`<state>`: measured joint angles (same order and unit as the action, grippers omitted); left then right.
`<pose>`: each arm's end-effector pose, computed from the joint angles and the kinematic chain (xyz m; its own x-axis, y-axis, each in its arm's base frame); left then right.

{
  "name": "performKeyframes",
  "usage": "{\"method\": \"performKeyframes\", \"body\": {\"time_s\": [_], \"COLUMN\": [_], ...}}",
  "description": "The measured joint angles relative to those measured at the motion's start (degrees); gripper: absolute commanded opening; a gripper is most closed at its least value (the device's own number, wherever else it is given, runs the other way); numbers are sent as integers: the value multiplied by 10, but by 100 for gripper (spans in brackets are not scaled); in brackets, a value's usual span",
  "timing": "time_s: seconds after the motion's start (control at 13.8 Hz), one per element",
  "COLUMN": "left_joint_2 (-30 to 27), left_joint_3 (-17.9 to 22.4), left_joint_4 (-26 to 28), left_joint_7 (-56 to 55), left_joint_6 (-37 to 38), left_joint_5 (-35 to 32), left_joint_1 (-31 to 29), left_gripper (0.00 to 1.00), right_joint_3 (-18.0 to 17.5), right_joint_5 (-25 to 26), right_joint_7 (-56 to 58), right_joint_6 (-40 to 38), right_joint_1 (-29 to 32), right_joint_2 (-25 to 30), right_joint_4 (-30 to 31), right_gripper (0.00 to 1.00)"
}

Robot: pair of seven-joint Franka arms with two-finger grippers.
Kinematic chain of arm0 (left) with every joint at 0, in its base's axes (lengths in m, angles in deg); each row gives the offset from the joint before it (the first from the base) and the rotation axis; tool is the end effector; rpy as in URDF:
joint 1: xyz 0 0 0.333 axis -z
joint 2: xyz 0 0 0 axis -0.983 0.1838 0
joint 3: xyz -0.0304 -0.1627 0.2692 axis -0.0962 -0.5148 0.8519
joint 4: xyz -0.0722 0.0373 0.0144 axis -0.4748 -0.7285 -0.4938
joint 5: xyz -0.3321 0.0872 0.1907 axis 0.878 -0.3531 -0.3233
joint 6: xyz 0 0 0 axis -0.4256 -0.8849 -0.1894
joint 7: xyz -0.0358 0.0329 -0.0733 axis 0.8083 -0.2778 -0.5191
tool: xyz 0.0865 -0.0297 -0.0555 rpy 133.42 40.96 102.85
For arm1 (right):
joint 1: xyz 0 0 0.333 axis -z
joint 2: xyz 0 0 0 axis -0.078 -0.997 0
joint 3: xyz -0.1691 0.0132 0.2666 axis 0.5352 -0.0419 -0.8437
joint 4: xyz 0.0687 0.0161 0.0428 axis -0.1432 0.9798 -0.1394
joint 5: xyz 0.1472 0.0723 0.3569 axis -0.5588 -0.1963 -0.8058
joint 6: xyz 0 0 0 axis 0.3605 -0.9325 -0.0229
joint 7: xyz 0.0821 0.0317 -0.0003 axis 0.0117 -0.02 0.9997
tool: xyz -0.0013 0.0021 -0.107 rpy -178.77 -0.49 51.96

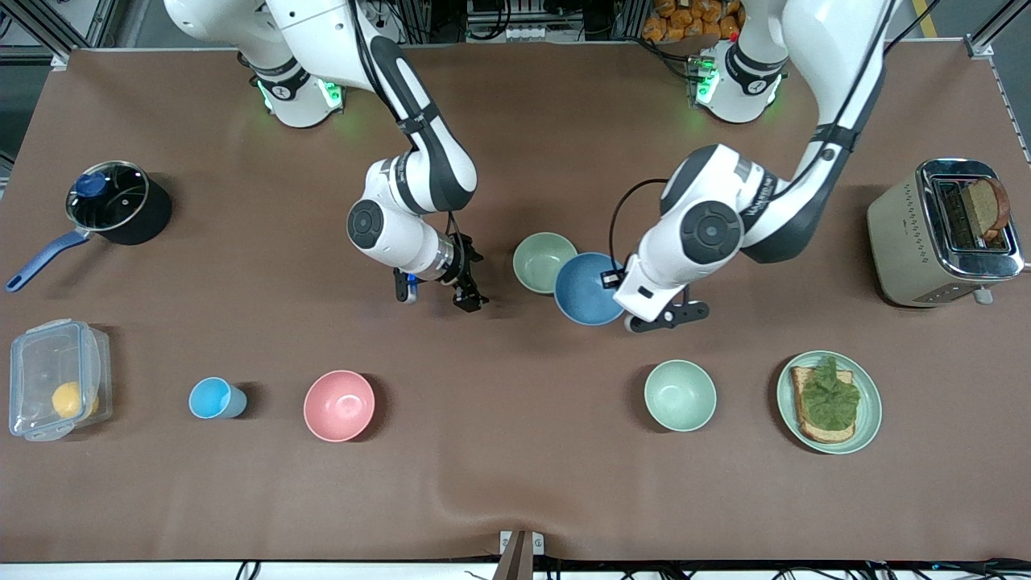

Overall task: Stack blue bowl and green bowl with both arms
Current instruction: 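Move the blue bowl over the green bowl with the left gripper, then lower the blue bowl into the green bowl with the left gripper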

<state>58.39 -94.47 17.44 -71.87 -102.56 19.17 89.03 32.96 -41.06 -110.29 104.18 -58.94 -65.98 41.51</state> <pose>0.5580 -0.3367 0.3352 0.9568 0.2089 -0.2020 0.2215 -0.9743 0.0417 0.5021 0.3845 0.2048 0.0797 -0.8931 -0.4428 -0.9935 -0.1072 0.0374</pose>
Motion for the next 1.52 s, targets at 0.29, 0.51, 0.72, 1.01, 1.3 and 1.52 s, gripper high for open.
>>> {"method": "performKeyframes", "body": {"time_s": [0.29, 0.51, 0.72, 1.01, 1.3, 1.52], "left_joint_2": [0, -1, -1, -1, -1, -1], "left_joint_3": [0, -7, -16, -28, -36, -42], "left_joint_4": [23, 34, 45, 75, 97, 118], "left_joint_7": [-36, -55, -75, -96, -107, -108], "left_joint_6": [-22, -28, -46, -94, -121, -150], "left_joint_5": [0, 0, 0, 0, 0, 0], "left_joint_1": [20, 28, 30, 31, 32, 32], "left_gripper": [0, 0, 0, 0, 0, 0], "right_joint_3": [-4, -5, -5, -6, -6, -6], "right_joint_5": [-42, -51, -71, -85, -92, -93], "right_joint_7": [2, 2, 2, 2, 2, 2], "right_joint_6": [8, 20, 21, 21, 32, 32], "right_joint_1": [-5, -11, -12, -13, -20, -22], "right_joint_2": [-10, -19, -20, -23, -29, -29], "right_joint_4": [1, 1, 1, 0, 0, 0], "right_gripper": [100, 100, 100, 100, 100, 100]}}
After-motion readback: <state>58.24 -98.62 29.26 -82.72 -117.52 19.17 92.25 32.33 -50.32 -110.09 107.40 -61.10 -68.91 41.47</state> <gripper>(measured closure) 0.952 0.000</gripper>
